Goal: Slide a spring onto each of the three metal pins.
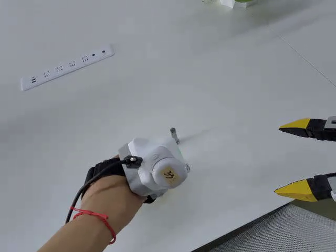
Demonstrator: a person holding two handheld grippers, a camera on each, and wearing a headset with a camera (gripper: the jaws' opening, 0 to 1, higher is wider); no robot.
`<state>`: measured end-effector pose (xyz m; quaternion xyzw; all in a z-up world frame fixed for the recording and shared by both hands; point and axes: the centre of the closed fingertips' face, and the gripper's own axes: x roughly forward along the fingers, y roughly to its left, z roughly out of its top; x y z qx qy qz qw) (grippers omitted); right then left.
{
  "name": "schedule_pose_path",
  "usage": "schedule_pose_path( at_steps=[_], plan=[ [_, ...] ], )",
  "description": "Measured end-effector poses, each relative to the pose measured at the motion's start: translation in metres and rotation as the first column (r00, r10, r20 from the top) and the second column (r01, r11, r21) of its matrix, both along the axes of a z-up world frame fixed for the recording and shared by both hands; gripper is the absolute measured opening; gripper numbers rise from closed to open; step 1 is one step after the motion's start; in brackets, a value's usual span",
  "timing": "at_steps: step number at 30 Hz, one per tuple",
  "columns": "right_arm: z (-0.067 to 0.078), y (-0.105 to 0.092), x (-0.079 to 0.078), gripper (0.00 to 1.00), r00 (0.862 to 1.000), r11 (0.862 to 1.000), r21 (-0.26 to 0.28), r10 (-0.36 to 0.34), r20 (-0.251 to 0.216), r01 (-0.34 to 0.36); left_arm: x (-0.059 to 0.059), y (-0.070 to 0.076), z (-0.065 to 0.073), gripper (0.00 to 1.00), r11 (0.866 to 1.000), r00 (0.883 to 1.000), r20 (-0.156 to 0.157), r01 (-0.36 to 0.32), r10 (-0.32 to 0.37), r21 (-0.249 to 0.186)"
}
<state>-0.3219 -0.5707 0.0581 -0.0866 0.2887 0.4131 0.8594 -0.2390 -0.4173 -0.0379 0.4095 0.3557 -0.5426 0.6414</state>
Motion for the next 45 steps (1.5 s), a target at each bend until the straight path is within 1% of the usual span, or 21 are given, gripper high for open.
schedule_pose_path(
  at_steps=[2, 5, 8, 12, 14, 18, 20, 22, 25, 27, 30, 37, 45],
  plan=[
    [-0.001, 0.000, 0.000, 0.69, 1.000, 1.000, -0.004, 0.001, 0.000, -0.001, 0.000, 0.001, 0.000, 0.08, 1.000, 1.000, -0.009, -0.014, 0.014, -0.010],
    [0.000, 0.001, 0.001, 0.69, 1.000, 1.000, 0.004, 0.001, 0.002, -0.001, 0.000, 0.002, 0.000, 0.07, 0.996, 0.996, -0.048, -0.081, 0.079, -0.045],
    [0.000, 0.000, 0.000, 0.71, 1.000, 1.000, 0.008, 0.003, 0.000, -0.003, 0.000, 0.003, -0.001, 0.07, 0.995, 0.996, -0.047, -0.084, 0.082, -0.050],
    [-0.004, -0.003, -0.002, 0.73, 1.000, 1.000, 0.004, 0.000, -0.013, 0.000, 0.000, 0.004, -0.001, 0.07, 0.991, 0.991, -0.068, -0.119, 0.115, -0.064],
    [-0.004, -0.002, -0.003, 0.74, 1.000, 1.000, 0.008, 0.002, -0.016, -0.001, -0.001, 0.004, -0.001, 0.07, 0.991, 0.992, -0.064, -0.110, 0.106, -0.070],
    [-0.006, 0.000, -0.005, 0.76, 1.000, 1.000, 0.007, 0.005, -0.028, -0.005, -0.001, 0.003, 0.000, 0.07, 0.993, 0.993, -0.063, -0.099, 0.095, -0.066],
    [-0.005, 0.002, -0.004, 0.75, 1.000, 1.000, 0.011, 0.004, -0.023, -0.004, -0.003, 0.002, 0.000, 0.07, 0.994, 0.994, -0.063, -0.090, 0.086, -0.063],
    [-0.004, 0.003, -0.004, 0.75, 1.000, 1.000, 0.015, 0.003, -0.018, -0.003, -0.004, 0.002, 0.000, 0.06, 0.994, 0.994, -0.072, -0.091, 0.087, -0.060],
    [-0.004, 0.005, -0.004, 0.74, 1.000, 1.000, 0.012, 0.004, -0.018, -0.004, -0.006, 0.001, 0.000, 0.06, 0.991, 0.989, -0.096, -0.122, 0.116, -0.061],
    [-0.004, 0.005, -0.004, 0.74, 1.000, 1.000, 0.013, 0.004, -0.017, -0.003, -0.006, 0.001, 0.000, 0.06, 0.989, 0.987, -0.101, -0.134, 0.128, -0.062],
    [-0.003, 0.007, -0.004, 0.73, 1.000, 1.000, 0.015, 0.003, -0.019, -0.002, -0.008, 0.001, -0.001, 0.06, 0.986, 0.982, -0.118, -0.152, 0.144, -0.061],
    [-0.004, 0.011, -0.005, 0.72, 1.000, 1.000, 0.019, 0.005, -0.023, -0.004, -0.013, -0.002, 0.000, 0.06, 0.986, 0.981, -0.133, -0.152, 0.142, -0.067],
    [-0.006, 0.019, -0.003, 0.71, 1.000, 0.999, 0.039, 0.012, -0.028, -0.011, -0.017, -0.005, 0.000, 0.06, 0.985, 0.978, -0.153, -0.156, 0.142, -0.078]
  ],
)
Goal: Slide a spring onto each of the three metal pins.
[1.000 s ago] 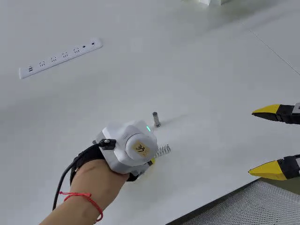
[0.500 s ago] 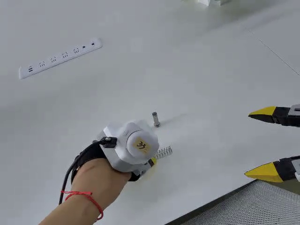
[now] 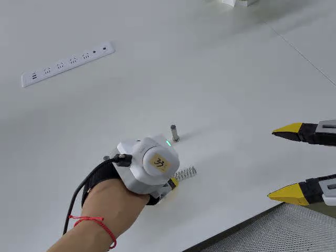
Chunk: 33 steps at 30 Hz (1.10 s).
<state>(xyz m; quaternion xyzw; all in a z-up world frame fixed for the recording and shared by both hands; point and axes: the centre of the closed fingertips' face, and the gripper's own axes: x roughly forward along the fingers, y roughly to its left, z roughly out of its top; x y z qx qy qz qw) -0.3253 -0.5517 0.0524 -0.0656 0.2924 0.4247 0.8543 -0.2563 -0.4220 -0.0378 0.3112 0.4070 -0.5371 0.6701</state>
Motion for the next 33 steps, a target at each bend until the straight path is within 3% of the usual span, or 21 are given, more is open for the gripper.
schedule_pose_path(
  at_steps=[15, 18, 26, 33],
  plan=[
    [-0.004, 0.017, 0.008, 0.68, 0.999, 0.999, 0.016, 0.038, -0.006, -0.038, -0.002, -0.001, 0.002, 0.06, 1.000, 1.000, 0.005, 0.013, -0.013, -0.012],
    [-0.004, 0.016, 0.007, 0.67, 0.999, 0.999, 0.010, 0.036, -0.005, -0.036, -0.002, 0.000, -0.001, 0.06, 0.999, 0.999, 0.027, 0.046, -0.047, 0.010],
    [-0.006, 0.009, 0.003, 0.67, 1.000, 1.000, 0.009, 0.018, -0.012, -0.018, -0.005, -0.003, 0.000, 0.07, 0.994, 0.993, 0.050, 0.105, -0.106, 0.017],
    [-0.006, 0.005, 0.002, 0.68, 1.000, 1.000, 0.006, 0.010, -0.014, -0.010, -0.007, -0.008, 0.001, 0.15, 0.986, 0.983, 0.078, 0.165, -0.167, 0.036]
  ],
)
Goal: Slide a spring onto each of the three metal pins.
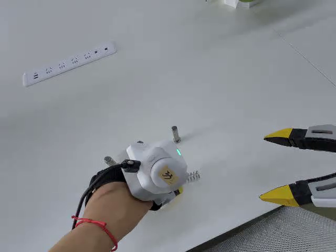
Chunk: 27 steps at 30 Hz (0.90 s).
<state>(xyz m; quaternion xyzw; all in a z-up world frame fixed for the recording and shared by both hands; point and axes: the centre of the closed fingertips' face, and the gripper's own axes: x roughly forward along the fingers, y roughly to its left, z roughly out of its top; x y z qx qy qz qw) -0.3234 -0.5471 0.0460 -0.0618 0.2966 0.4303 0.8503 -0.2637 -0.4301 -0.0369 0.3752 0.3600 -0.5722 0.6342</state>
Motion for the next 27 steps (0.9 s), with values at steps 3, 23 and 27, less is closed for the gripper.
schedule_pose_path(
  at_steps=[3, 23, 27],
  plan=[
    [0.0001, -0.0025, -0.0008, 0.68, 1.000, 1.000, 0.001, -0.003, -0.001, 0.003, -0.0015, -0.0025, -0.0005, 0.13, 1.000, 1.000, 0.003, 0.022, -0.022, 0.000],
    [-0.0012, -0.0026, -0.0034, 0.74, 1.000, 1.000, 0.004, 0.003, -0.009, -0.003, -0.0022, 0.0002, 0.0000, 0.07, 1.000, 1.000, -0.025, -0.004, 0.003, -0.012],
    [-0.0008, -0.0014, -0.0029, 0.76, 1.000, 1.000, 0.005, 0.009, -0.008, -0.009, -0.0017, -0.0020, 0.0053, 0.07, 0.999, 0.999, -0.031, -0.011, 0.010, -0.036]
  ],
)
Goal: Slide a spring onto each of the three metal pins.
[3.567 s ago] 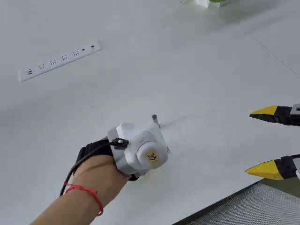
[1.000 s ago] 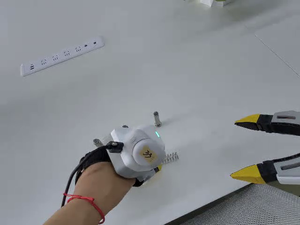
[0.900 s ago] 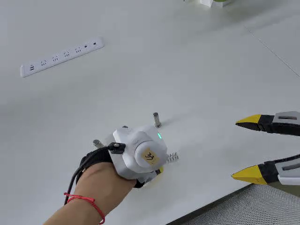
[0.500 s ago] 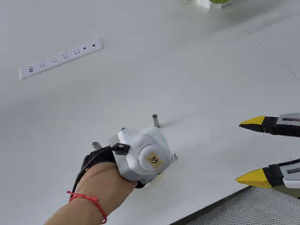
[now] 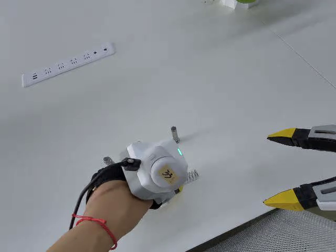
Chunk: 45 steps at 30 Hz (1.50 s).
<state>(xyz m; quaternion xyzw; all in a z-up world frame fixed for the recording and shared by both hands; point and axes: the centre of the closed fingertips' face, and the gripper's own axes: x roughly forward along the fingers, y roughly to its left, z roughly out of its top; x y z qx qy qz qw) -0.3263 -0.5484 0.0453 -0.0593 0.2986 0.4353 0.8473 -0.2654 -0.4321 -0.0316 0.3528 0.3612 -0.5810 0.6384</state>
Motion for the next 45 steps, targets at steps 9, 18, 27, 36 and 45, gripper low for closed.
schedule_pose_path(
  at_steps=[9, 18, 27, 36, 45],
  plan=[
    [0.009, 0.004, 0.006, 0.82, 1.000, 1.000, -0.002, 0.020, 0.017, -0.020, -0.003, -0.003, 0.016, 0.06, 0.997, 1.000, -0.013, -0.022, 0.021, -0.076],
    [0.032, 0.018, 0.015, 0.87, 0.998, 0.998, 0.013, 0.053, 0.046, -0.053, 0.001, -0.004, 0.061, 0.06, 0.961, 0.993, -0.031, -0.115, 0.111, -0.253],
    [0.080, 0.044, 0.030, 0.85, 0.986, 0.992, 0.038, 0.113, 0.122, -0.119, 0.004, 0.002, 0.118, 0.06, 0.870, 0.977, -0.055, -0.210, 0.208, -0.445],
    [0.136, 0.082, 0.055, 0.71, 0.975, 0.974, 0.185, 0.094, 0.200, -0.132, 0.004, 0.013, 0.165, 0.06, 0.758, 0.960, -0.084, -0.263, 0.267, -0.597],
    [0.170, 0.117, 0.072, 0.40, 0.980, 0.933, 0.342, 0.048, 0.192, -0.112, 0.006, 0.023, 0.206, 0.06, 0.625, 0.939, -0.133, -0.312, 0.316, -0.716]
  ],
)
